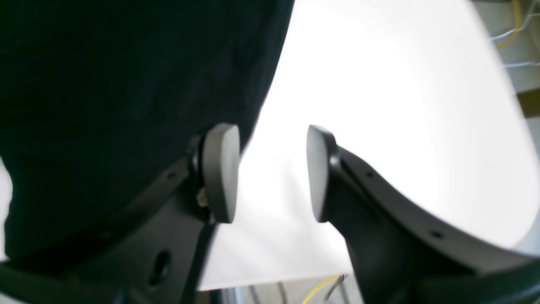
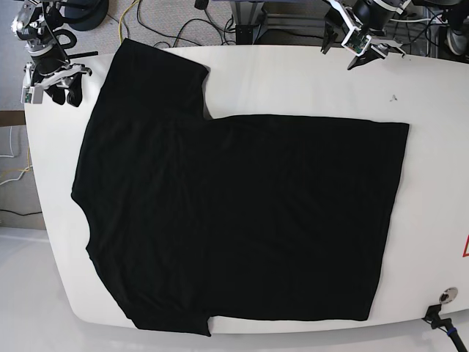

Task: Fold the T-shirt properly
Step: 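Move right gripper to shirt shoulder corner, left gripper toward hem corner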

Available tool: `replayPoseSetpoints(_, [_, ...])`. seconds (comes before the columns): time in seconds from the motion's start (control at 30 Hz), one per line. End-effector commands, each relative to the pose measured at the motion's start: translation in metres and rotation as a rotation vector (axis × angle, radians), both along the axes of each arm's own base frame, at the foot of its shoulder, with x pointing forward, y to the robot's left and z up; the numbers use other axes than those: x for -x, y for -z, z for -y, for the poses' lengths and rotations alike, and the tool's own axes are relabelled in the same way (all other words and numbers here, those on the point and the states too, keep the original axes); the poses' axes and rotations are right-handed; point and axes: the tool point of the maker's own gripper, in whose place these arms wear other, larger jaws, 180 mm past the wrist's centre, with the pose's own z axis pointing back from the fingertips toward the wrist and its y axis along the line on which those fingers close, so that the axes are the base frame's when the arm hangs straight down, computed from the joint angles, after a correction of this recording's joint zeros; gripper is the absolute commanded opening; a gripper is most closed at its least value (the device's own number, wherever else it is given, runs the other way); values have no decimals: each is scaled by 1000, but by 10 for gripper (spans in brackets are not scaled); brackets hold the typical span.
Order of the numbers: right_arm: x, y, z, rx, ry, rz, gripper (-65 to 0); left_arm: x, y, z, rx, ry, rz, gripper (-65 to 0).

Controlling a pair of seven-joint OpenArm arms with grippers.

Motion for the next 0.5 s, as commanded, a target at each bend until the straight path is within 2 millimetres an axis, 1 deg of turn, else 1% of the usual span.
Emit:
replayPoseSetpoints(0.0, [-1, 2, 11, 1, 27, 5, -400, -4, -9, -2, -1, -1, 33, -343])
replayPoseSetpoints(0.1, [0, 14, 14, -42, 51, -16, -399, -8, -11, -7, -14, -8, 45, -340])
replayPoseSetpoints(0.2, [-1, 21, 12, -100, 64, -11, -401, -10, -12, -10, -26, -11, 50, -340])
replayPoseSetpoints(0.37, [-4, 29, 9, -180, 78, 12, -403, -15, -15, -15, -43, -17, 63, -339])
replayPoseSetpoints(0.47, [-7, 32, 6, -227, 82, 24, -403, -19, -15, -22, -65, -26, 71, -337])
